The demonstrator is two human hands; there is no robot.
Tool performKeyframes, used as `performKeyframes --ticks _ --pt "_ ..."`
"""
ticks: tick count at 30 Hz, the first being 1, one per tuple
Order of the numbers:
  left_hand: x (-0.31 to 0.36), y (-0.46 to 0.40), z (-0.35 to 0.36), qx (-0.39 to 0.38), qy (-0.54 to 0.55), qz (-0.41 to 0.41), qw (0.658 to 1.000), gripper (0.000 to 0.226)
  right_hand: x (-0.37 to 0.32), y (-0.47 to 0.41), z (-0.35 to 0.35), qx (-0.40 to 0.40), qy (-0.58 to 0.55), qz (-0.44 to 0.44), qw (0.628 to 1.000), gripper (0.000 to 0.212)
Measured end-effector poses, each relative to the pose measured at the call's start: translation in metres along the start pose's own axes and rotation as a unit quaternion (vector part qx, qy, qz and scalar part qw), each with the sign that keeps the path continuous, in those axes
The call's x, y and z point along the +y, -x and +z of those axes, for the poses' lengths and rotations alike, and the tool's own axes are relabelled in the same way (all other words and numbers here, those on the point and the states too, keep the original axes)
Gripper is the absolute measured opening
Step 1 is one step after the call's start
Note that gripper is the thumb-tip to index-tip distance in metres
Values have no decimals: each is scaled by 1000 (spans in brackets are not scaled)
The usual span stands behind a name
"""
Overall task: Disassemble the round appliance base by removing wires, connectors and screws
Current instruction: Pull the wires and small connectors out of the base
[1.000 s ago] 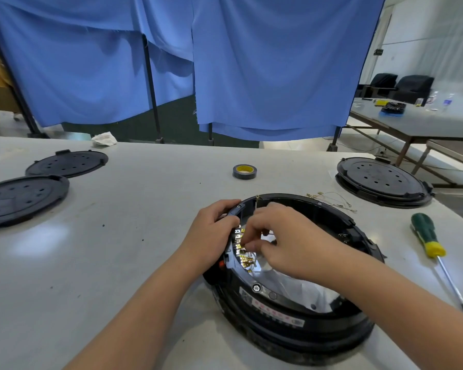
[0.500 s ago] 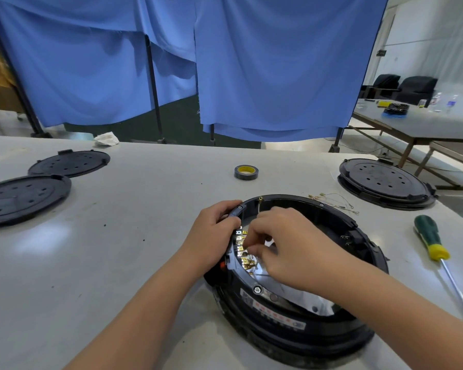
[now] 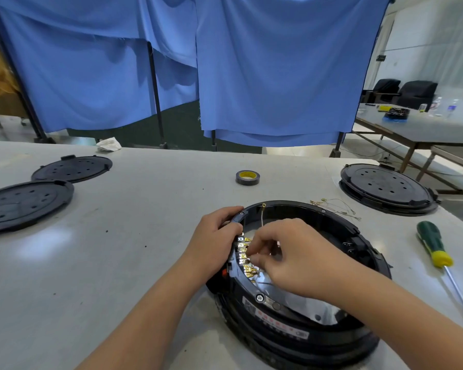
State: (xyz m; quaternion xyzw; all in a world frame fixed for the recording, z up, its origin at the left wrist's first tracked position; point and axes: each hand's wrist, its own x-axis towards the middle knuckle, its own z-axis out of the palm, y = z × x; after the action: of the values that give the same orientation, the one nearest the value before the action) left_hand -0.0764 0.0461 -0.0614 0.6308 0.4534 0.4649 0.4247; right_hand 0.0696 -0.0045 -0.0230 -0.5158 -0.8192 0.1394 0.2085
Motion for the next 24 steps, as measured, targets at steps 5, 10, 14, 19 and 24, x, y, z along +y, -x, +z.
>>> performKeyframes --ticks 5,10,14,19,24 --pt "-2 0 -1 7 -6 4 1000 33 1 -1 1 -2 43 -27 999 18" --pt "-2 0 -2 8 -14 0 1000 42 -1 -1 -1 7 62 -33 998 18" --pt "-3 0 -1 7 -13 -1 1000 37 -1 0 -1 11 51 -28 998 18" --pt "-5 -1 -2 9 -17 -10 1000 38 1 0 0 10 56 -27 998 17" --pt "-6 0 -1 16 -11 -16 1000 39 13 3 -8 34 -29 38 998 21"
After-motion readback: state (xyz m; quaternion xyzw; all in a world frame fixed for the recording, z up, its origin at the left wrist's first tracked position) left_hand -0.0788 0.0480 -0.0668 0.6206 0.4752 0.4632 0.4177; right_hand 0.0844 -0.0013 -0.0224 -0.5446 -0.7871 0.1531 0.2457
